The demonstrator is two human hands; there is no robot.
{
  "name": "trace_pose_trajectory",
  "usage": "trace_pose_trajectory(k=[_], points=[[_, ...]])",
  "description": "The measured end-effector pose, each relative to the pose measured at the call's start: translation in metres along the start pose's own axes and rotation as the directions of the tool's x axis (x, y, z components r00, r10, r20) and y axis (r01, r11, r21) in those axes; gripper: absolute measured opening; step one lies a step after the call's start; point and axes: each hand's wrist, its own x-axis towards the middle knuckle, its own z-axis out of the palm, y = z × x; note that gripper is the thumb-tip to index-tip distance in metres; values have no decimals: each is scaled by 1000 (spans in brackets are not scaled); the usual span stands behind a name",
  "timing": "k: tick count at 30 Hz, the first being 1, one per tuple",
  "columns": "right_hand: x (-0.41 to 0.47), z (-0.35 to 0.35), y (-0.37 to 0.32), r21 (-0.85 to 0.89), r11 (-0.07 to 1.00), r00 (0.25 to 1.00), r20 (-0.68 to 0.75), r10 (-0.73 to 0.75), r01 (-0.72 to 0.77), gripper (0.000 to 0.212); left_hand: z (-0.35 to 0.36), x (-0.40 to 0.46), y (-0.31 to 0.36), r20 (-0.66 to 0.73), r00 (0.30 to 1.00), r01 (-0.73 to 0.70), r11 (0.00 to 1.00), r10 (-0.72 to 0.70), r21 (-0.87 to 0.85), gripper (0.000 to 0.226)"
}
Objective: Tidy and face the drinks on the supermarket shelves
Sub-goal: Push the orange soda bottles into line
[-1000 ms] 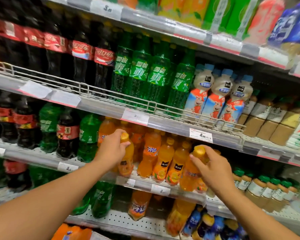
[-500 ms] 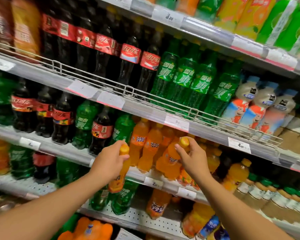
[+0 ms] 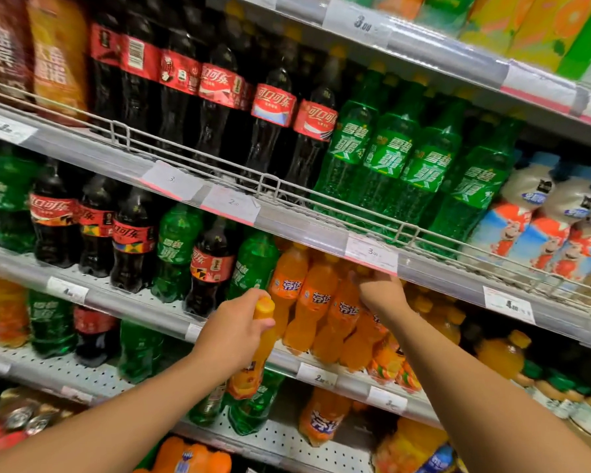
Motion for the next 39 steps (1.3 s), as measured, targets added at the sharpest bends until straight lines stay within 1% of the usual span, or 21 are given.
trace_pose_trajectory(k=[5, 8, 10, 12, 14, 15, 16, 18, 20, 21, 23, 26, 29, 31, 32, 33, 34, 35, 36, 37, 39], points=[[0, 1, 7, -41, 999, 999, -34, 28, -29, 34, 11, 6, 9, -3, 999, -39, 999, 39, 2, 26], [-4, -4, 10, -75, 997, 999, -22, 30, -31, 28, 18, 8, 19, 13, 999, -35, 999, 35, -2, 21], [-12, -10, 12, -188, 982, 999, -8, -40, 38, 26, 22, 10, 27, 28, 999, -16, 1000, 16, -5, 21], [-24, -16, 16, -280, 951, 989, -23, -145, 133, 43, 28, 11, 34, 44, 999, -13, 1000, 14, -27, 20], [-47, -20, 23, -275, 939, 971, -58, -230, 206, 60, 35, 10, 43, 55, 998, -17, 999, 19, -34, 23], [-62, -22, 28, -271, 931, 962, -51, -268, 245, 62, 39, 9, 48, 53, 998, -18, 999, 20, -27, 26], [-78, -23, 36, -262, 923, 957, 0, -291, 281, 61, 45, 8, 54, 49, 999, -21, 1000, 22, -13, 27], [-111, -24, 57, -203, 927, 940, 201, -276, 316, 63, 60, 3, 69, 54, 998, -40, 999, 39, 19, 27], [-139, -25, 79, -119, 952, 905, 364, -221, 280, 77, 78, -5, 88, 67, 996, -69, 997, 66, 44, 26], [-148, -27, 91, -77, 965, 902, 380, -203, 250, 85, 88, -9, 100, 74, 994, -87, 995, 84, 50, 25], [-157, -36, 112, -12, 983, 939, 297, -174, 186, 94, 108, -18, 125, 94, 988, -123, 992, 120, 34, 24], [-156, -68, 131, -96, 966, 965, 130, -226, 239, 75, 134, -29, 167, 138, 974, -182, 983, 179, 10, 23], [-147, -107, 148, -105, 947, 953, 21, -302, 303, 63, 154, -29, 205, 187, 948, -270, 962, 258, 36, 42], [-140, -136, 161, -131, 937, 944, -31, -329, 322, 68, 155, -24, 227, 224, 910, -346, 937, 348, -52, 57], [-136, -148, 166, -146, 936, 943, -47, -331, 321, 72, 151, -18, 234, 185, 888, -422, 906, 422, -41, 61], [-129, -162, 172, -154, 936, 943, -55, -329, 317, 76, 147, -9, 239, 106, 854, -517, 853, 510, 63, 63], [-122, -175, 178, -157, 936, 943, -61, -327, 315, 78, 142, 0, 241, 32, 803, -584, 775, 595, 240, 65], [-113, -187, 183, -161, 936, 943, -62, -326, 313, 79, 136, 11, 240, 12, 766, -586, 690, 643, 425, 70], [-104, -196, 187, -163, 936, 944, -64, -325, 311, 78, 130, 21, 238, 57, 774, -541, 612, 630, 576, 77], [-95, -205, 191, -165, 937, 945, -65, -321, 307, 75, 126, 31, 233, 126, 812, -489, 546, 570, 680, 84], [-79, -214, 196, -175, 940, 948, -69, -309, 294, 62, 126, 42, 222, 221, 889, -408, 476, 401, 779, 97]])
